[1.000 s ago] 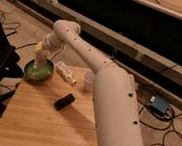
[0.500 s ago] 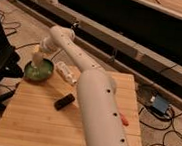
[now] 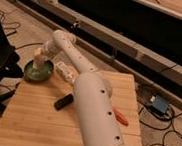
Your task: Place the white sponge in the ceramic bowl
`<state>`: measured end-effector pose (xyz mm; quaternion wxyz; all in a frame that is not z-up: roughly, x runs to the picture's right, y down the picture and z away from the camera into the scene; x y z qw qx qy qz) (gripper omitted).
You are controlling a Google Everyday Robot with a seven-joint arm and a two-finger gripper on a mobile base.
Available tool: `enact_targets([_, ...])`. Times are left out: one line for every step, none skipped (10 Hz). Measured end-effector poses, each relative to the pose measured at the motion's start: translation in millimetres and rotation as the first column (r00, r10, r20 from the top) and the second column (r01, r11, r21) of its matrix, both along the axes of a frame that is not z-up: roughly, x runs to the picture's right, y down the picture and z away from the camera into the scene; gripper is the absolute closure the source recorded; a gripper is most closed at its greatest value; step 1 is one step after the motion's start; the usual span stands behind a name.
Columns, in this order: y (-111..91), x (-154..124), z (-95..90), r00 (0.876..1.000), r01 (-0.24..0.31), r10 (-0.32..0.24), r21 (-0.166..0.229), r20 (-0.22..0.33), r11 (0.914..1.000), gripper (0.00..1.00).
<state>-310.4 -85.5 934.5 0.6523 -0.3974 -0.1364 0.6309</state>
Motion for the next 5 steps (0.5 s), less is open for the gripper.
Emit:
enact_targets([-0.2,-0.8,-0.5,1.0,0.001,-0.001,0.001,0.001,1.0,0.34])
enact_targets([0.3,-1.7,-0.6,1.0,0.002,-0.002,0.001,0.002,1.0,0.34])
enact_targets([0.4,-2.8,-1.1,1.0,0.002,-0.002,0.0,0.003,1.0,0.34])
enact_targets([0.7,-2.7,-0.9,1.0,0.002,-0.002,0.0,0.003,1.0,0.34])
enact_targets([0.3,-2.1,-0.7,1.0,0.002,-0.002,0.001,0.002,1.0,0.34])
